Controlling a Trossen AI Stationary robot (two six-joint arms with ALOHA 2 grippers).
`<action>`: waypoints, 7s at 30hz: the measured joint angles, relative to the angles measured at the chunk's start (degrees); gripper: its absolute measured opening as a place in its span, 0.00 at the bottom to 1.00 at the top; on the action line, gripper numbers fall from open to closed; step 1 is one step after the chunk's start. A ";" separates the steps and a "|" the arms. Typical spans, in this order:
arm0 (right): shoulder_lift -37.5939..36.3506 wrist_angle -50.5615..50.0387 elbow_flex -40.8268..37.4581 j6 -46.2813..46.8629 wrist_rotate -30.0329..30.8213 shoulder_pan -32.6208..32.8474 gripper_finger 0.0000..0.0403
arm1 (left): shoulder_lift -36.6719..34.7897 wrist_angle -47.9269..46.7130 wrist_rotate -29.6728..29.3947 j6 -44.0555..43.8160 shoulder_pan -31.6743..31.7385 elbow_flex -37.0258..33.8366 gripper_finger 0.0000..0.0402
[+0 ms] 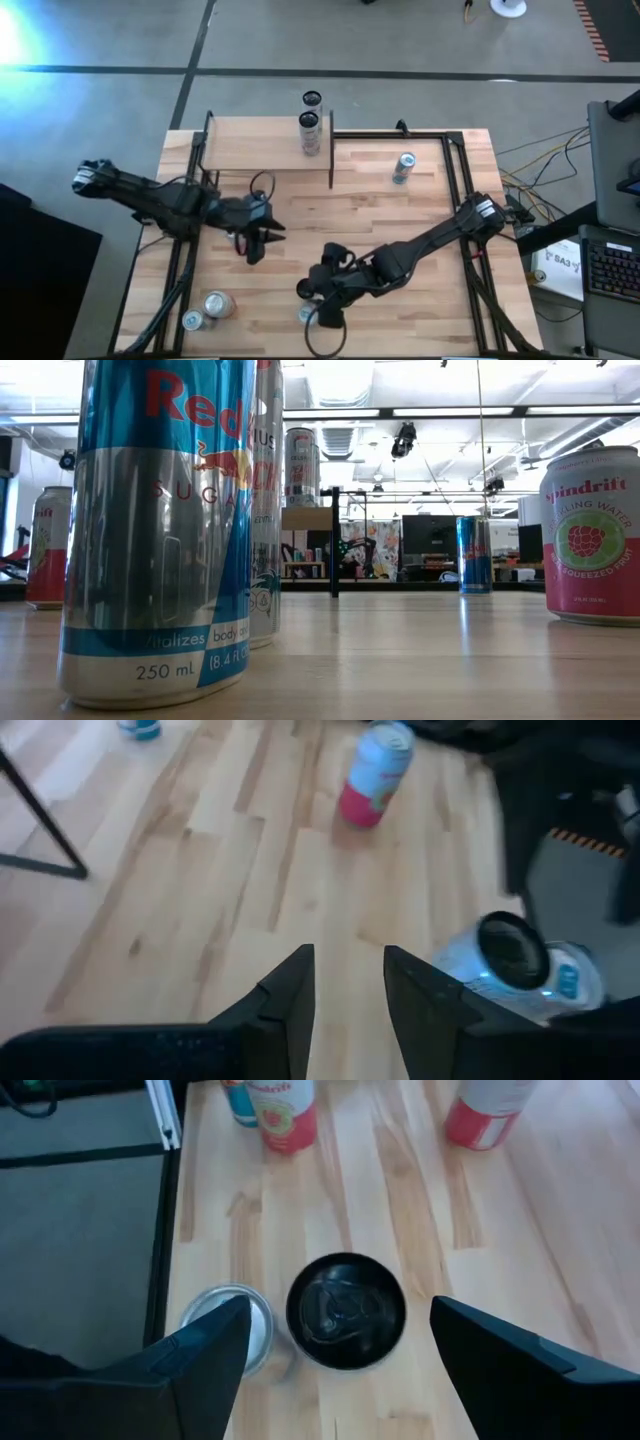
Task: Place canned beverage on shelf
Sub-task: Put the white-pink soda can on the shelf aligned with the other white-pink soda can
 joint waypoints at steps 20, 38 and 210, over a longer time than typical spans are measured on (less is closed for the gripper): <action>1.18 7.69 -7.00 -3.02 -1.87 -1.59 0.98 | -0.69 3.22 -1.30 -7.68 -6.97 -3.32 0.42; 3.10 9.32 -6.92 2.01 -2.21 -3.25 0.67 | -0.66 -1.85 -0.65 -7.23 -6.97 -3.45 0.74; -9.94 -34.71 26.13 -3.82 14.08 -23.08 0.82 | 18.18 39.65 29.32 21.93 48.03 0.76 0.53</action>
